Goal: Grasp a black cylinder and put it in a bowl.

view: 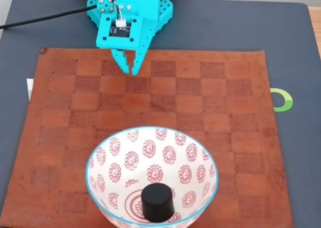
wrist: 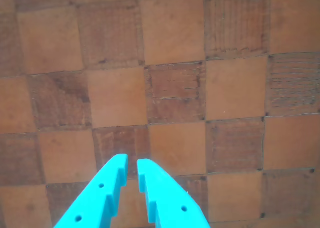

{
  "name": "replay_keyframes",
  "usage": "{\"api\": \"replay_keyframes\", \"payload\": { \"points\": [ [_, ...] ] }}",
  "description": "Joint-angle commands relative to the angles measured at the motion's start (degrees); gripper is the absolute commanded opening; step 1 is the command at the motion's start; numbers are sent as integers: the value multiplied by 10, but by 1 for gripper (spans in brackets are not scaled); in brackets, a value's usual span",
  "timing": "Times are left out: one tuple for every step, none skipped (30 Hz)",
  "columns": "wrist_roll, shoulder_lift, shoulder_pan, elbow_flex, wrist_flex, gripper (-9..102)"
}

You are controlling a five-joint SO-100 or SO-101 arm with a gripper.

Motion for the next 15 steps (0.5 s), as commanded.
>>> {"api": "replay_keyframes", "payload": {
  "points": [
    [-3, 4, -1, -2, -5, 0],
    [-3, 4, -1, -2, -5, 0],
    [-3, 4, -1, -2, -5, 0],
    [-3, 4, -1, -2, -5, 0],
    [-3, 4, -1, -2, -5, 0],
    [-3, 4, -2, -2, -5, 0],
    [-3, 4, -2, -2, -5, 0],
    [4, 4, -2, -2, -5, 0],
    [6, 4, -3, -3, -5, 0],
    [9, 4, -3, -4, -5, 0],
    [15, 5, -4, -7, -7, 0],
    [25, 12, -5, -8, -15, 0],
    [34, 25, -13, -2, -25, 0],
    [42, 43, -22, 5, -36, 0],
    [48, 66, -26, 17, -45, 0]
  ]
}}
